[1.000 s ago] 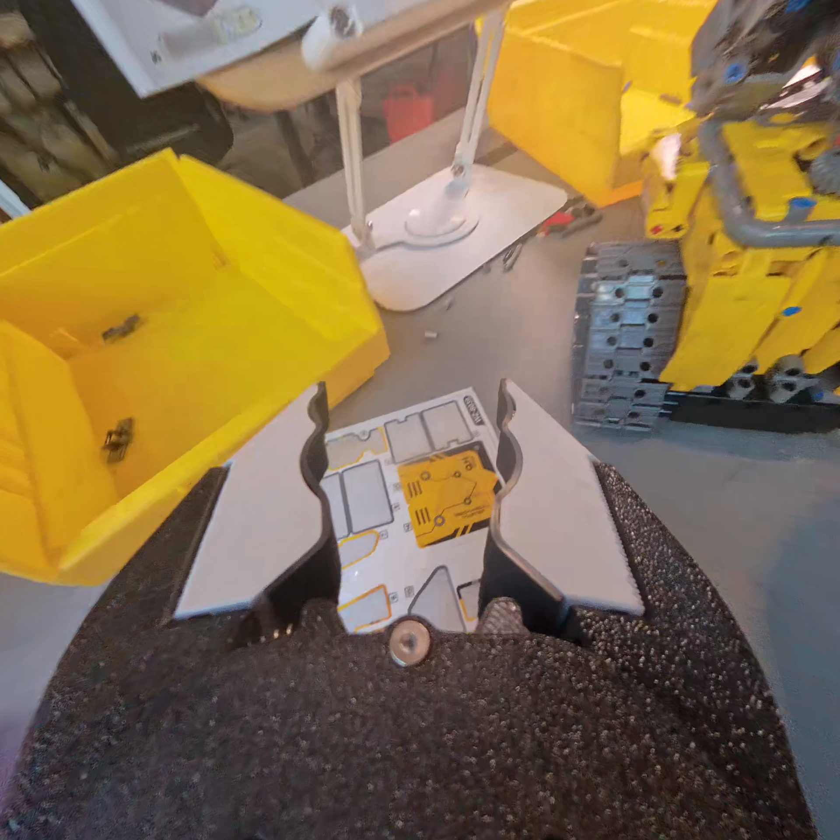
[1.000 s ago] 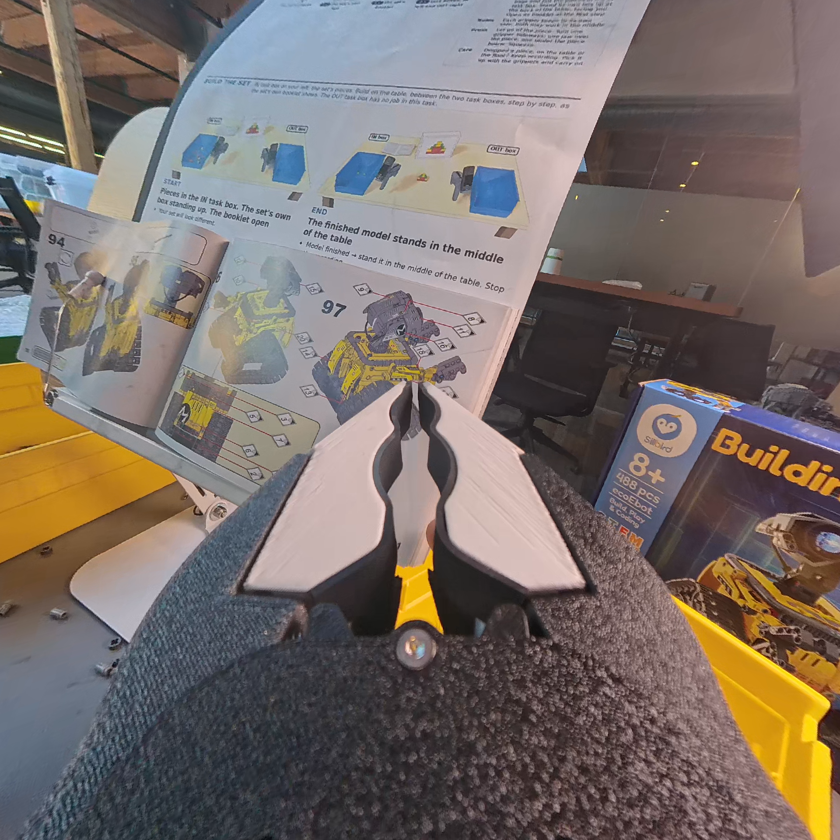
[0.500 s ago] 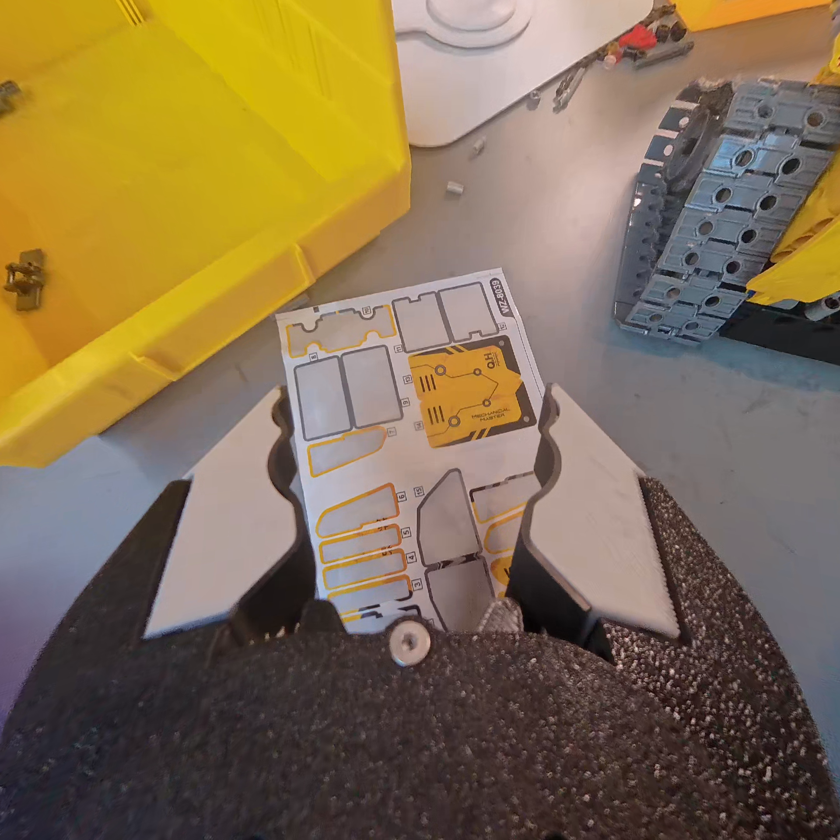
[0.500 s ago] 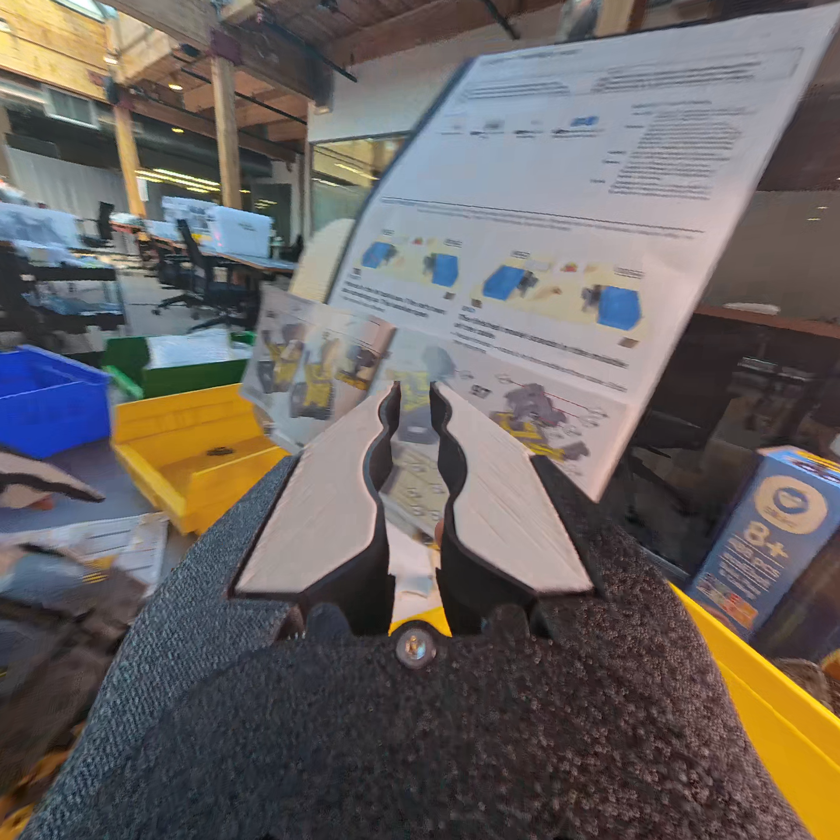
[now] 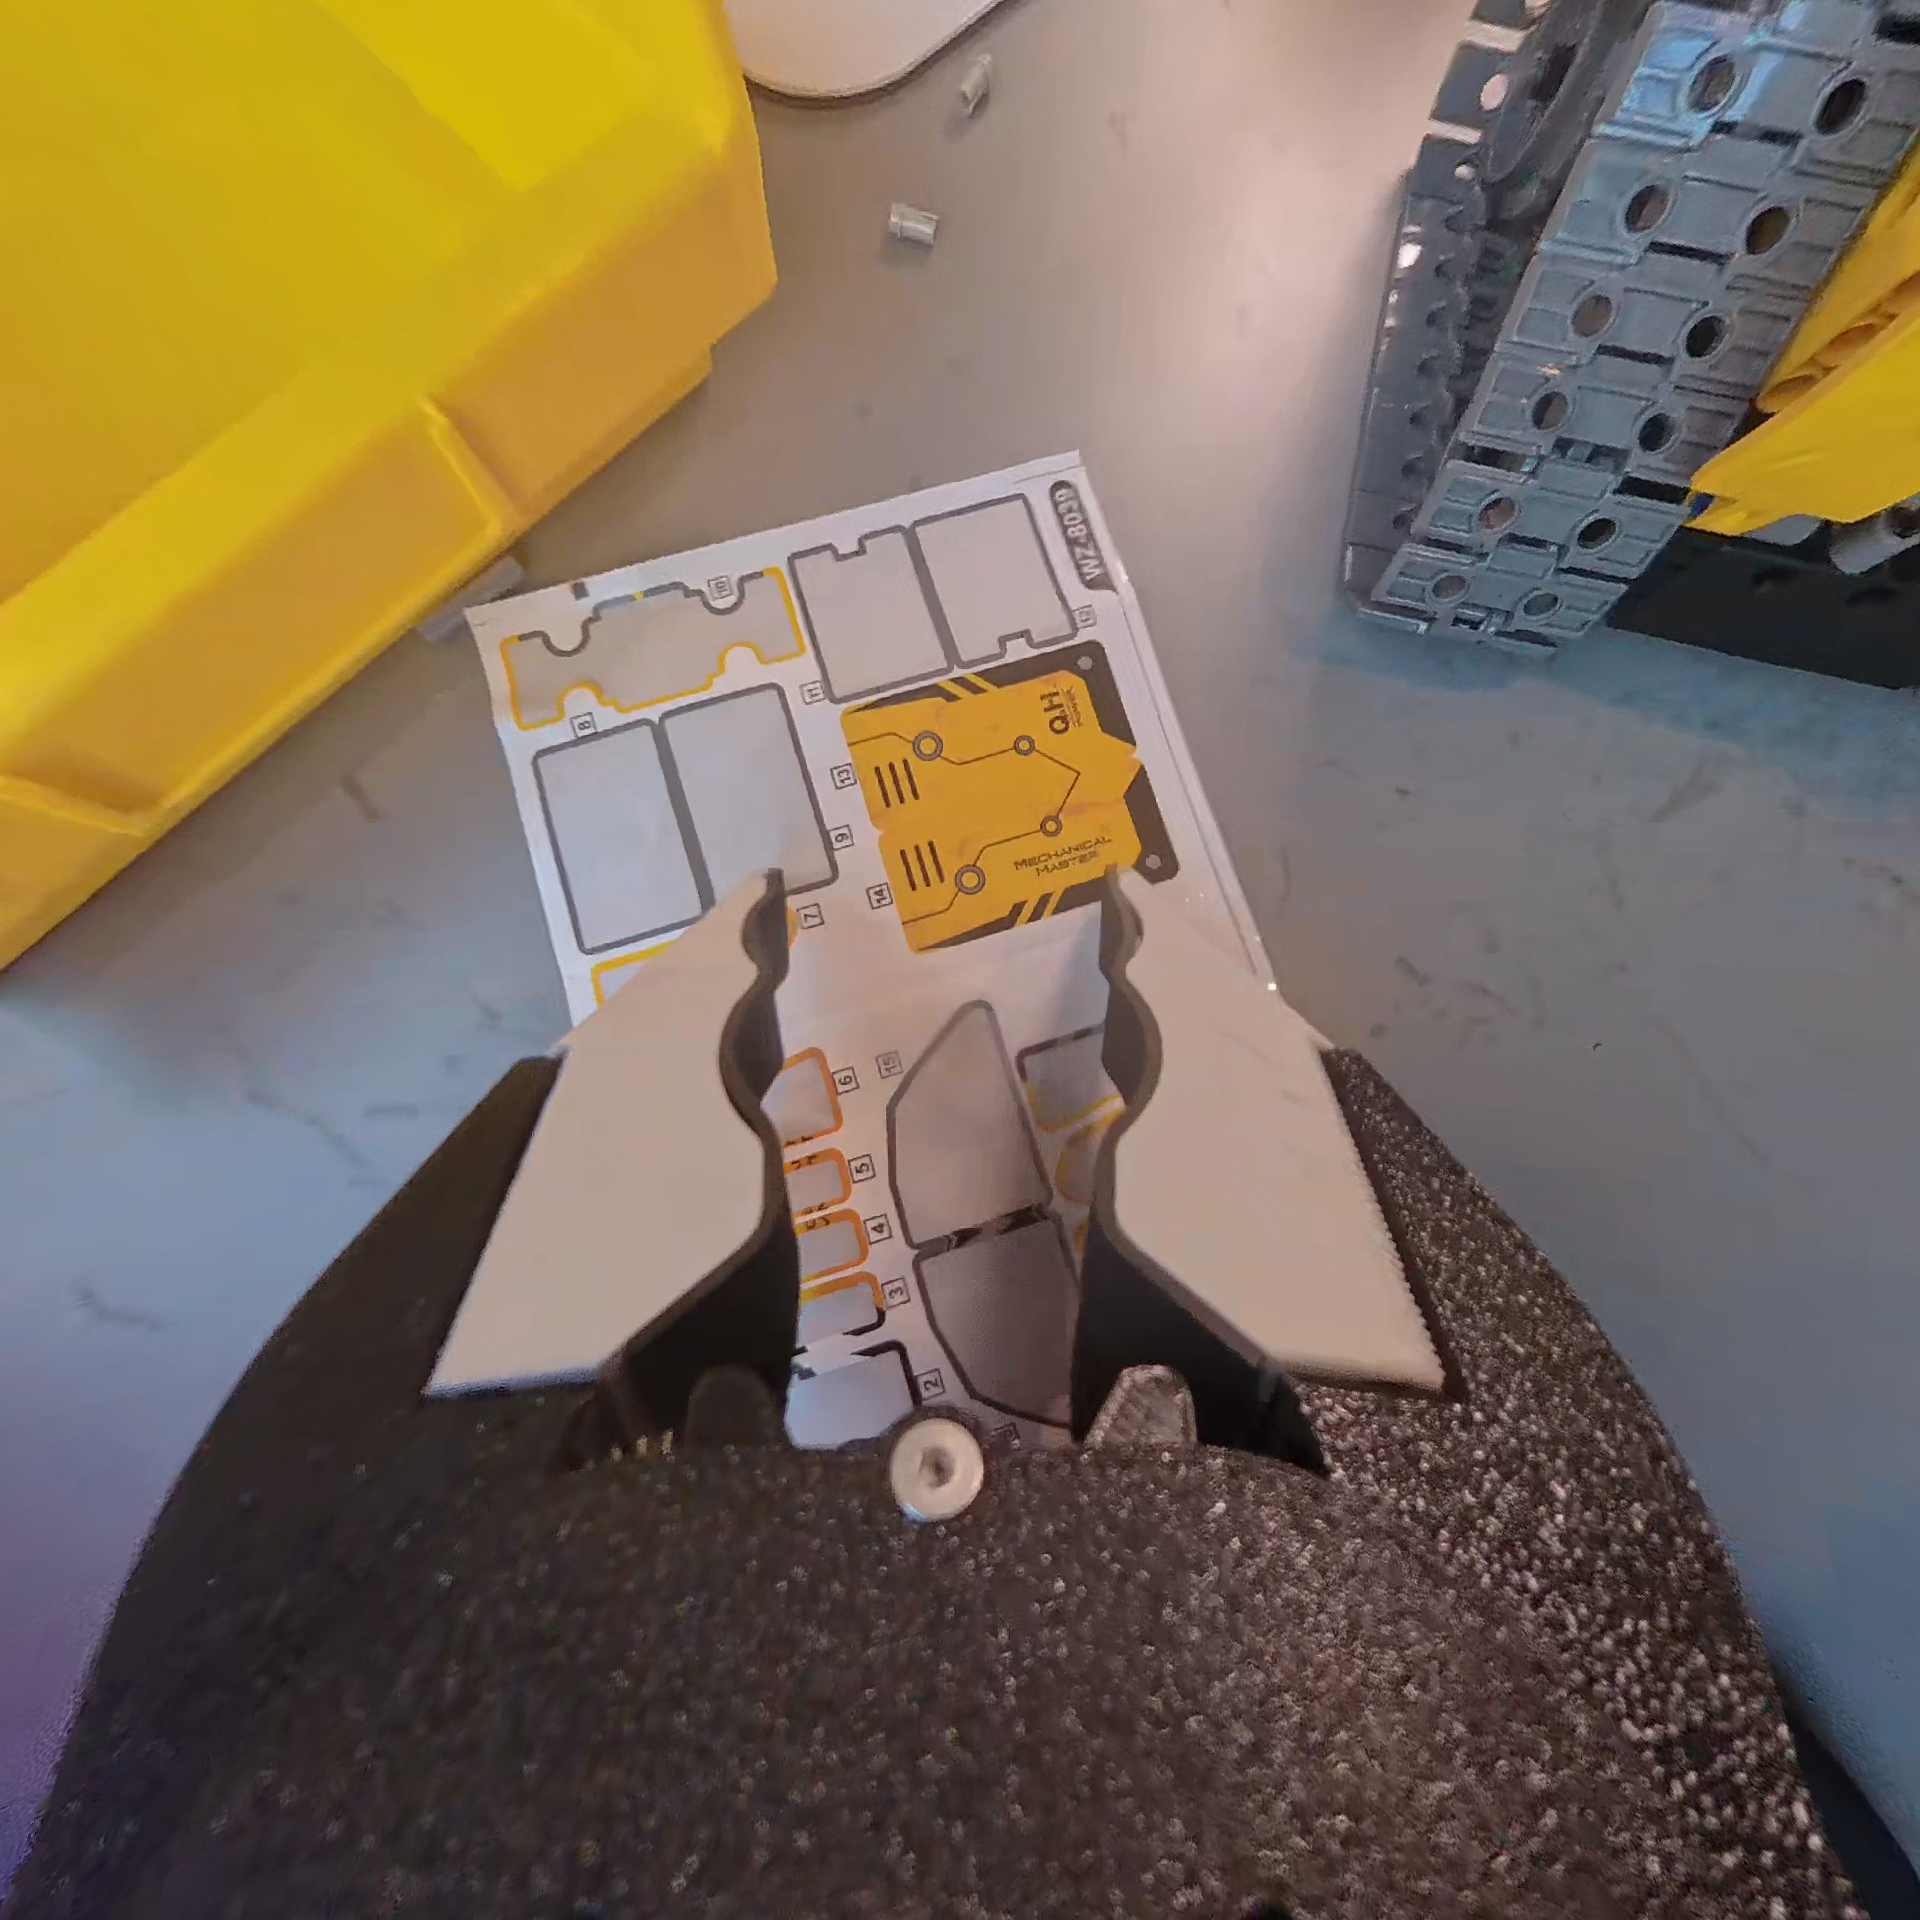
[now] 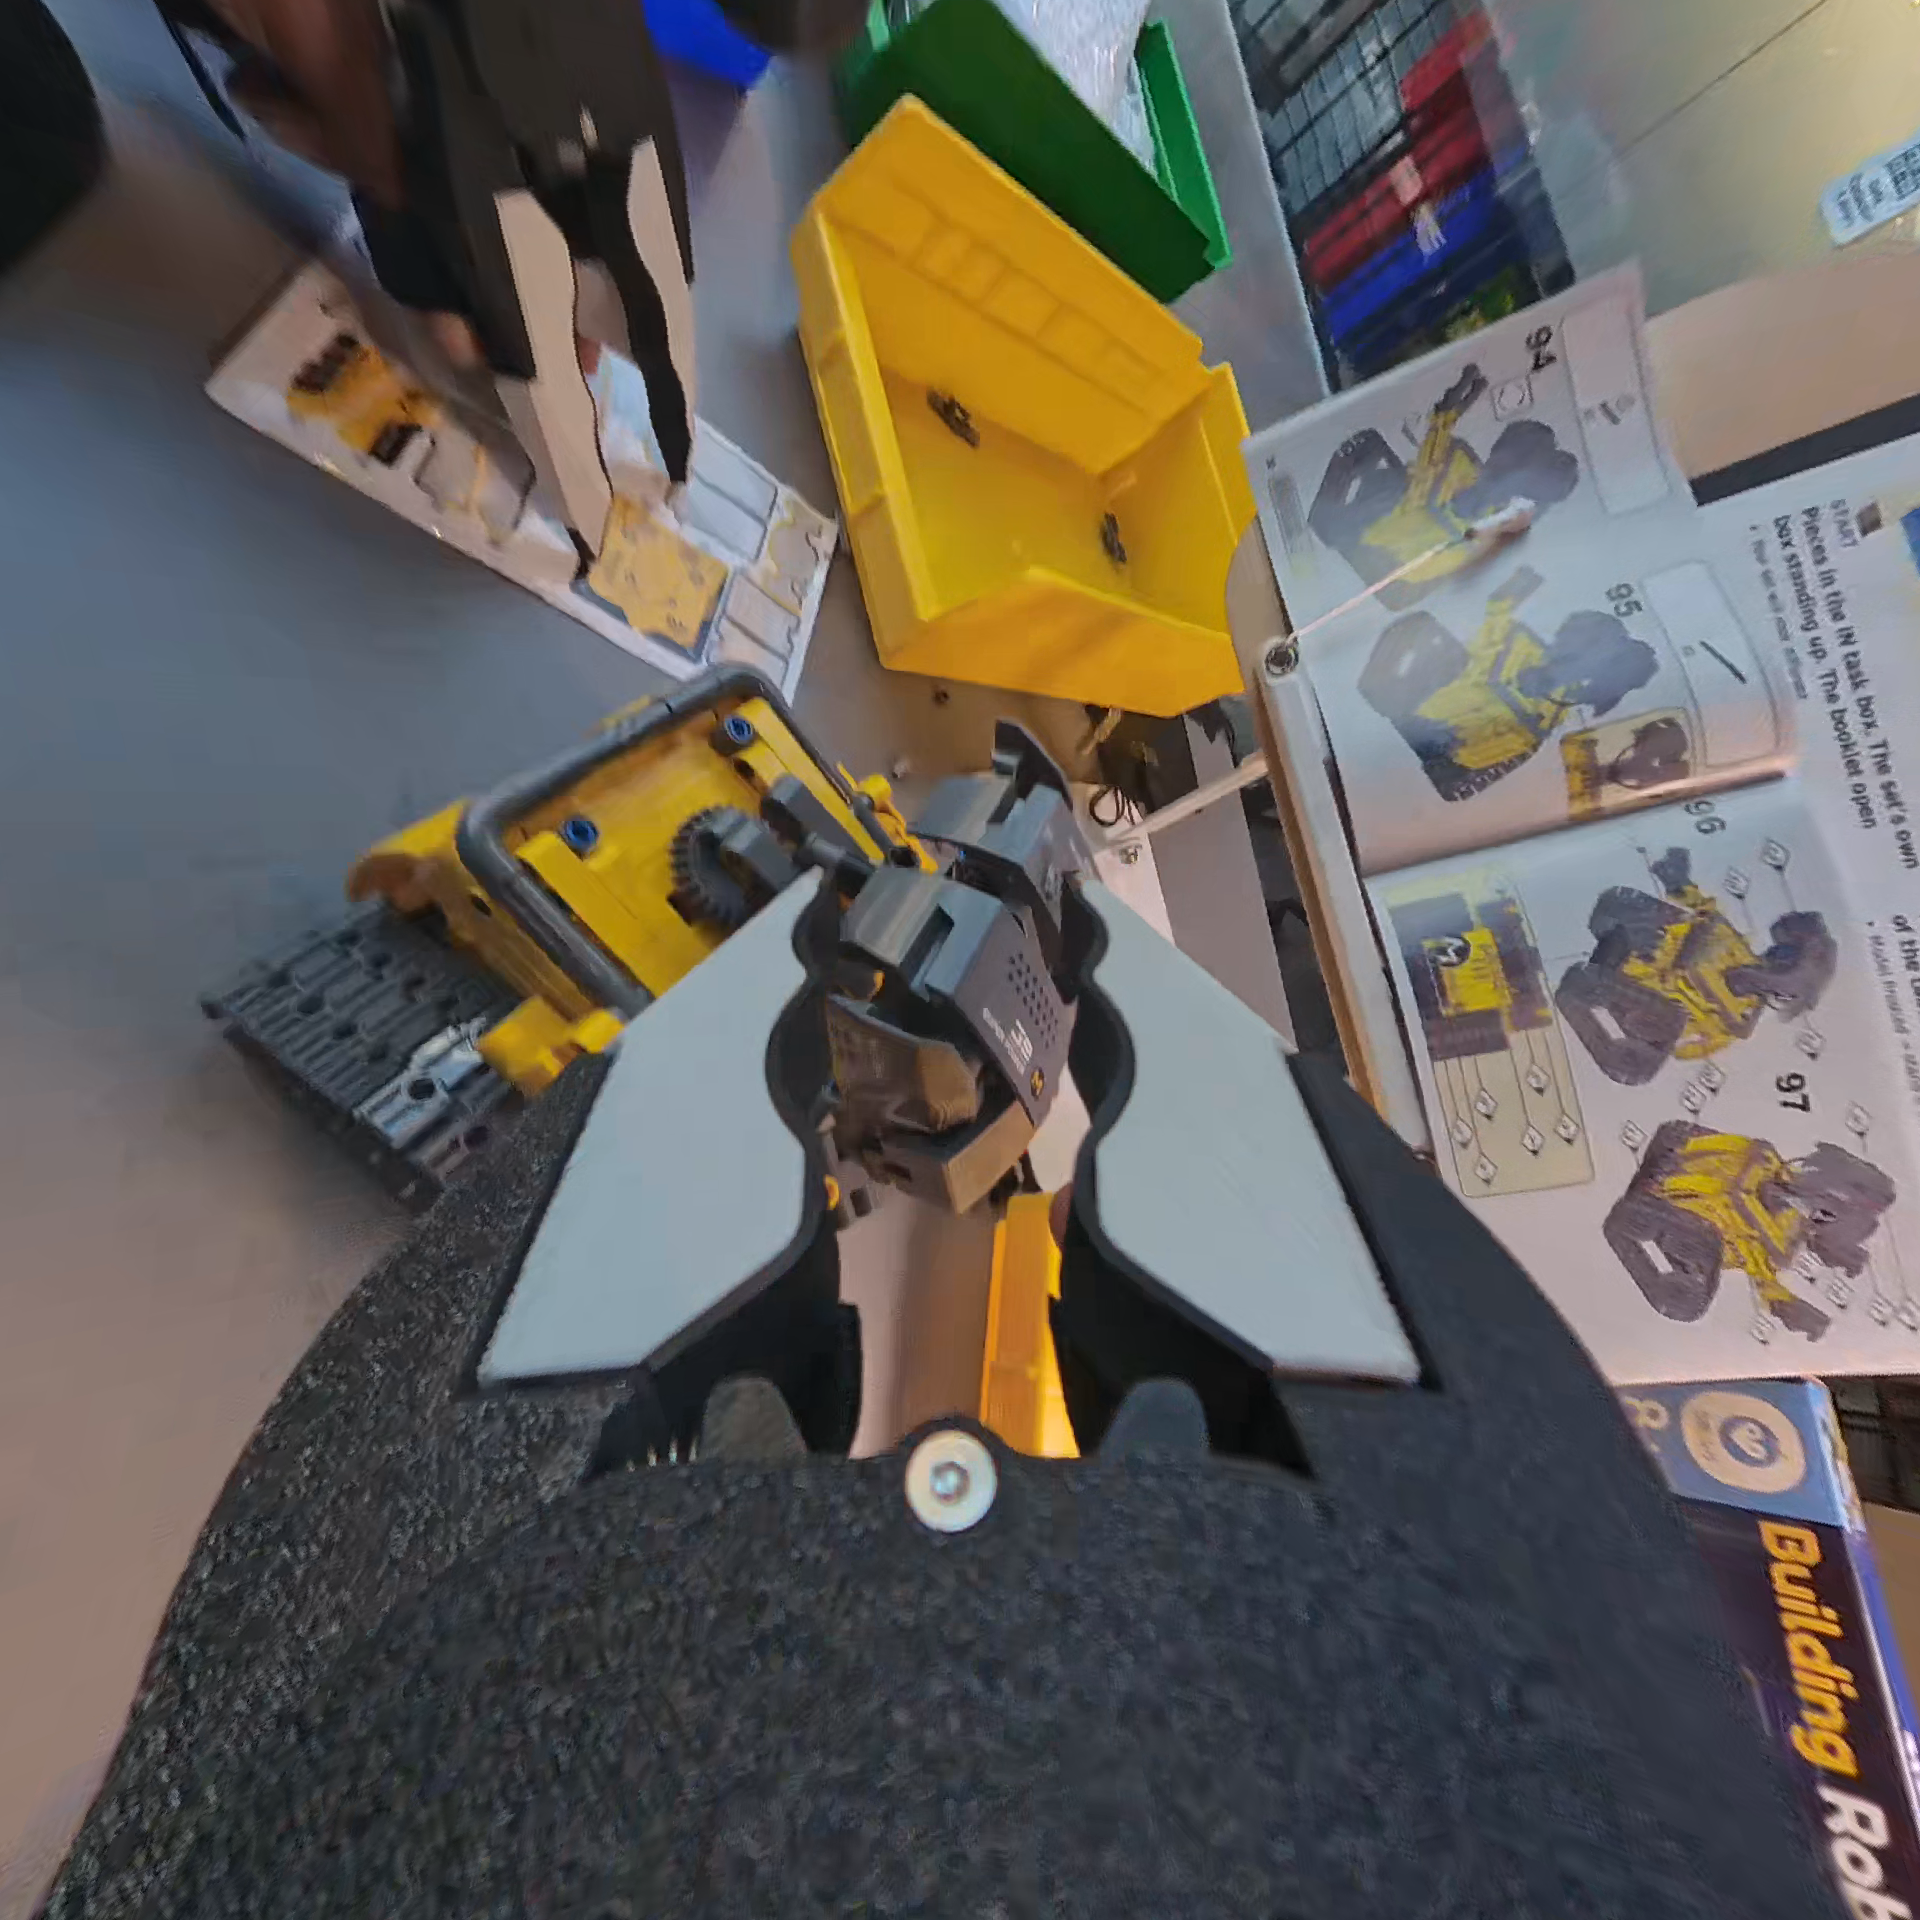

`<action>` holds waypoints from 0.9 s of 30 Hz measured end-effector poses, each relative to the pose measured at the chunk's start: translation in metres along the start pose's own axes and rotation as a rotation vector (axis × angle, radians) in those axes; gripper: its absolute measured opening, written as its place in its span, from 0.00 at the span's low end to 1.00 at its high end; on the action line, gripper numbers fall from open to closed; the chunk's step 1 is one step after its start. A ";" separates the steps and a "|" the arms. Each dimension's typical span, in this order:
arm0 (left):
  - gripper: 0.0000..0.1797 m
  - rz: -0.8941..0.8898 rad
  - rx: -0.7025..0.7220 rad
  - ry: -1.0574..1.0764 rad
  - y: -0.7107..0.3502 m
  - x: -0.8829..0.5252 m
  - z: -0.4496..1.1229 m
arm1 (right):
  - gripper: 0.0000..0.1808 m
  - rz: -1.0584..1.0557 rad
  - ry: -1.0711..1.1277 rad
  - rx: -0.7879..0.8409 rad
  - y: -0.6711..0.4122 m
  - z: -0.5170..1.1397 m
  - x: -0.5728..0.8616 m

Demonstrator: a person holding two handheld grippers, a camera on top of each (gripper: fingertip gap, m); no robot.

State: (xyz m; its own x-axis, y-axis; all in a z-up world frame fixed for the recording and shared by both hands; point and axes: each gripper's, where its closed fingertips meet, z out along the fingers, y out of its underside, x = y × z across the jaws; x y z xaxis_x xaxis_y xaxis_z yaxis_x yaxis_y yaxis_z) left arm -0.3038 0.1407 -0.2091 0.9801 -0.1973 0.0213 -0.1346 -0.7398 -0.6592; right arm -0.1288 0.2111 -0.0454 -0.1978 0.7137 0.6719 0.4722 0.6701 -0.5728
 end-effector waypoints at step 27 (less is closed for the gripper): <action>0.19 -0.032 -0.102 -0.051 0.045 -0.031 -0.038 | 0.20 0.183 -0.055 0.078 0.031 -0.046 -0.021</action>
State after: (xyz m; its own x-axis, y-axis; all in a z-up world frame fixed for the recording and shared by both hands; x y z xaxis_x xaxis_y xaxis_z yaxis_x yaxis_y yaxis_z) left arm -0.3460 0.0890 -0.2106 0.9899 -0.1417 0.0014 -0.1147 -0.8073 -0.5789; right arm -0.0708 0.2075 -0.0553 -0.1628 0.8337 0.5277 0.4372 0.5404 -0.7189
